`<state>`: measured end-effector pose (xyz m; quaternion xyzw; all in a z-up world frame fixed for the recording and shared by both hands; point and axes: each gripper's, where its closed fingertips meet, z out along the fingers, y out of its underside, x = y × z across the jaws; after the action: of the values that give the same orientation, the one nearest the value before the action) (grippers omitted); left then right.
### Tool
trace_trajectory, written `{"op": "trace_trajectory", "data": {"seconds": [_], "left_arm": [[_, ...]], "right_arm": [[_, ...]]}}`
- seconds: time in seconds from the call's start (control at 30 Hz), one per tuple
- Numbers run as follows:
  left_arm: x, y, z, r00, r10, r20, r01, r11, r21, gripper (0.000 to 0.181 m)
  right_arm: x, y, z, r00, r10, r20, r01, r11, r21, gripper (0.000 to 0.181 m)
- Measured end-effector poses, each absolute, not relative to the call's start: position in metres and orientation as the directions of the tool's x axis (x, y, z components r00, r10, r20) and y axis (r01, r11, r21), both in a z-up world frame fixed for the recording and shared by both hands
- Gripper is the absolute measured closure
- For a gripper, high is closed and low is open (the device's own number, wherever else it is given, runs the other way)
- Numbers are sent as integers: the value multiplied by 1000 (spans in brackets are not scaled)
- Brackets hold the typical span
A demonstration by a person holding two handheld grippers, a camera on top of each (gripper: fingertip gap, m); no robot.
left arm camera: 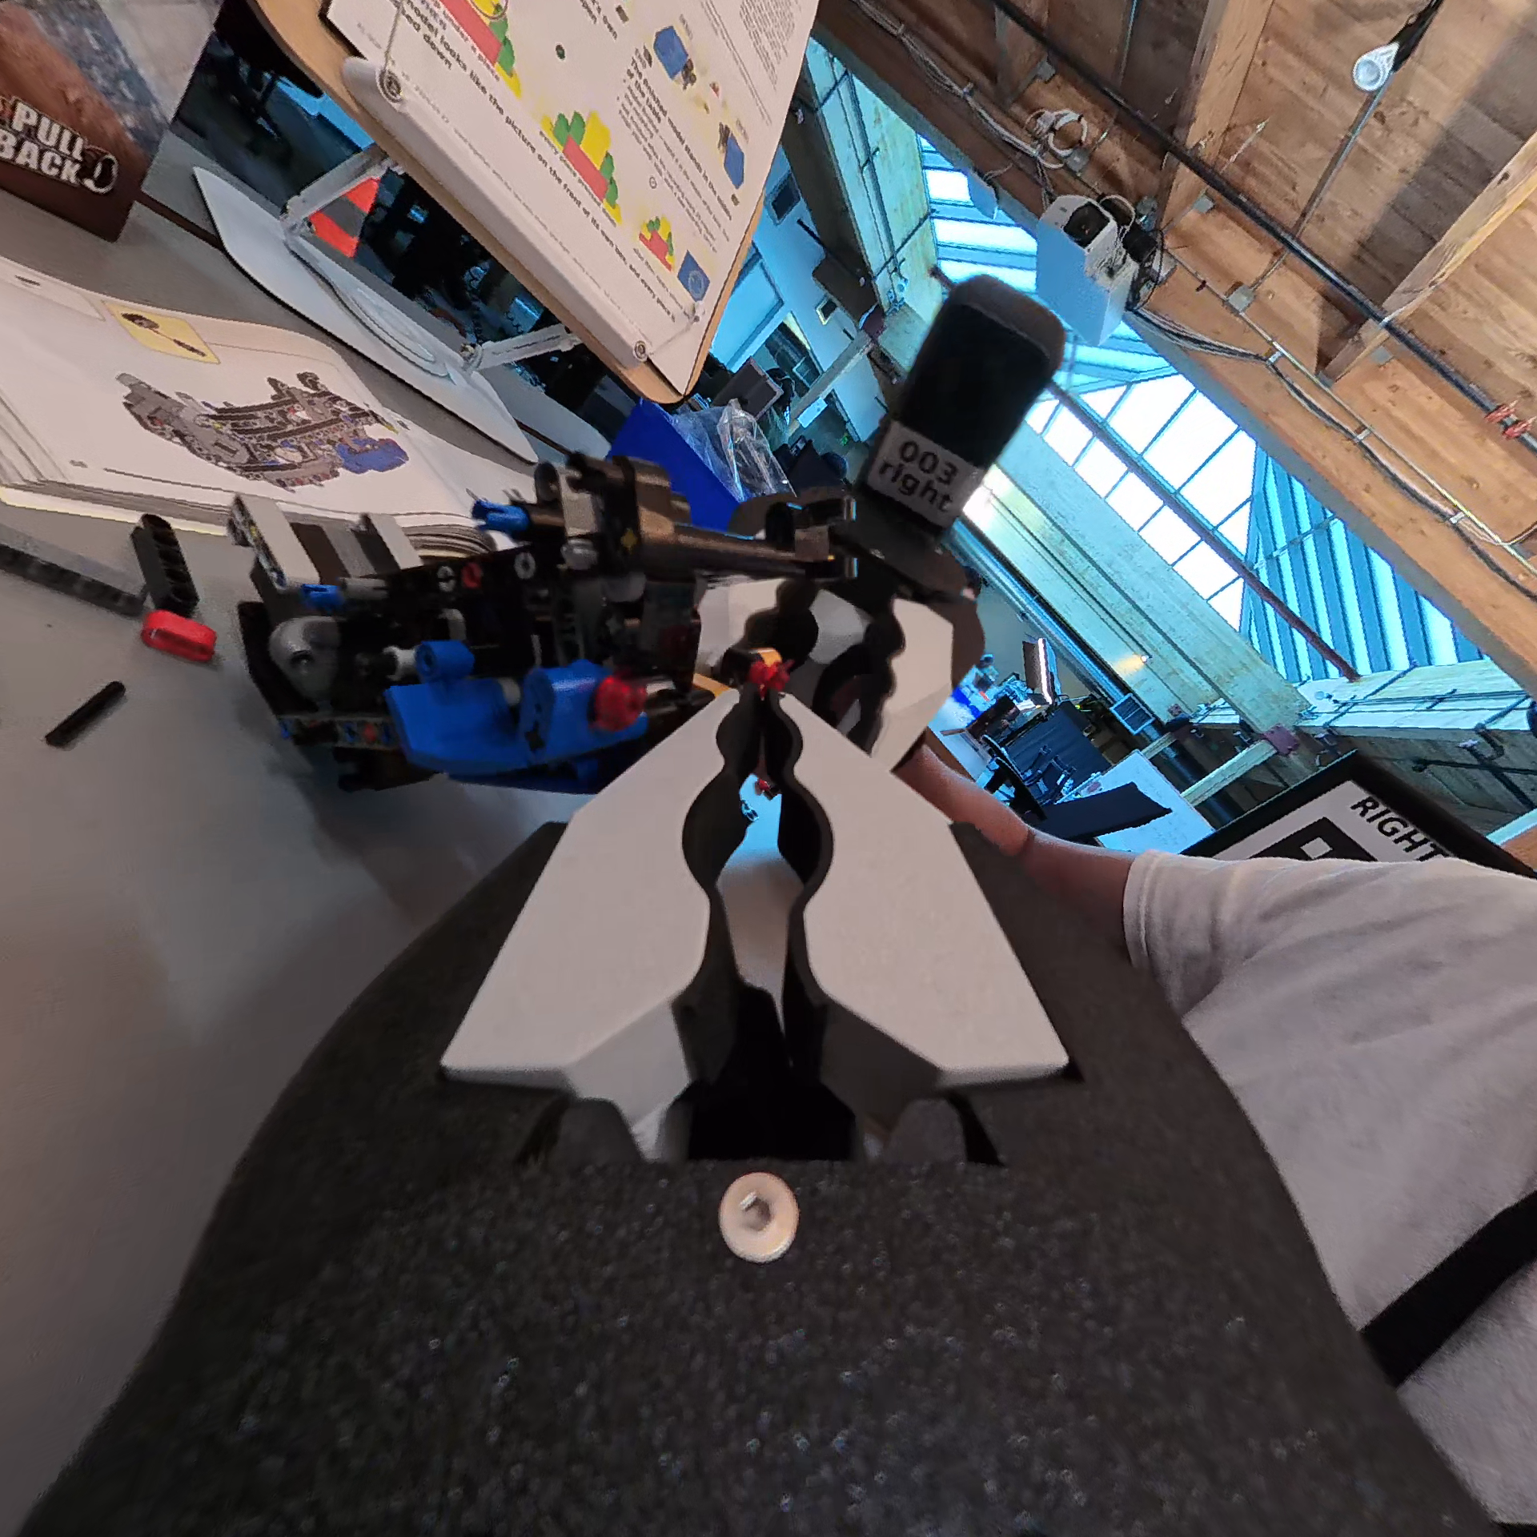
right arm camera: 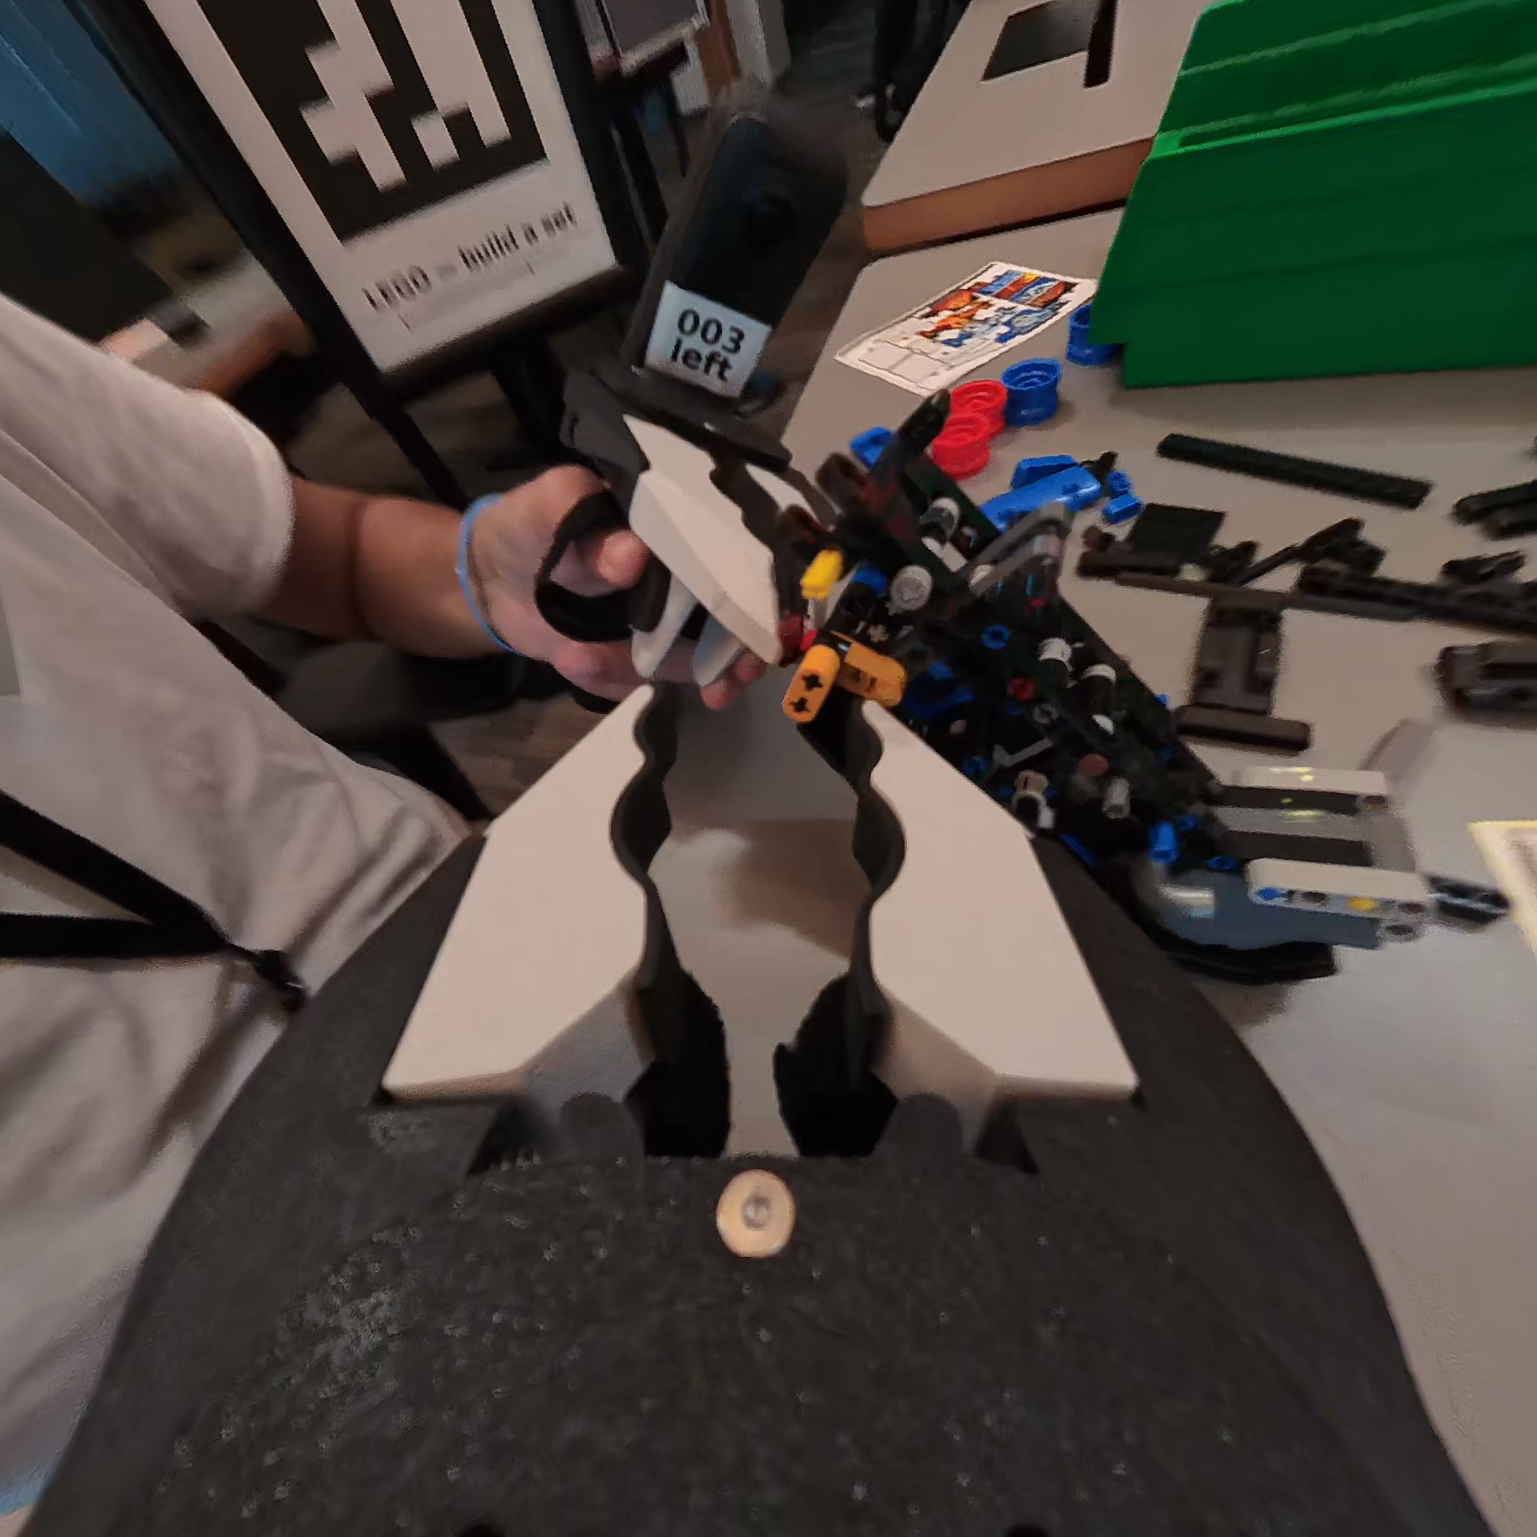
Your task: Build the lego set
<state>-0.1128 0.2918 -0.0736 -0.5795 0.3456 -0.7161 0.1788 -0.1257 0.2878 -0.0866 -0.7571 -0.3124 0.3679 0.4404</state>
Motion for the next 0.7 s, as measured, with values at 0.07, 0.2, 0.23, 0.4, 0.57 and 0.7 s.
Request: {"op": "trace_trajectory", "data": {"seconds": [0.07, 0.2, 0.23, 0.4, 0.57, 0.7], "left_arm": [[-113, 292, -73, -263, -663, 701, -144, -691, -708, 181], [-113, 290, -73, -259, -655, 710, -144, -700, -699, 181], [-113, 290, -73, -259, -649, 715, -145, -706, -693, 181], [-114, 289, -72, -262, -672, 692, -133, -685, -716, 181], [-118, 287, -70, -246, -802, 544, -77, -543, -836, 181], [-125, 284, -79, -177, -926, 333, -83, -324, -943, 181]], "right_arm": [[-125, 288, -83, 492, 777, -392, 68, -483, -873, 141], [-123, 290, -84, 495, 761, -419, 41, -502, -864, 148], [-123, 291, -85, 500, 759, -418, 38, -501, -864, 151], [-119, 294, -89, 518, 748, -415, 31, -502, -865, 164], [-117, 296, -90, 545, 754, -368, 56, -471, -881, 169], [-119, 298, -98, 605, 764, -222, 178, -402, -898, 174]]}}
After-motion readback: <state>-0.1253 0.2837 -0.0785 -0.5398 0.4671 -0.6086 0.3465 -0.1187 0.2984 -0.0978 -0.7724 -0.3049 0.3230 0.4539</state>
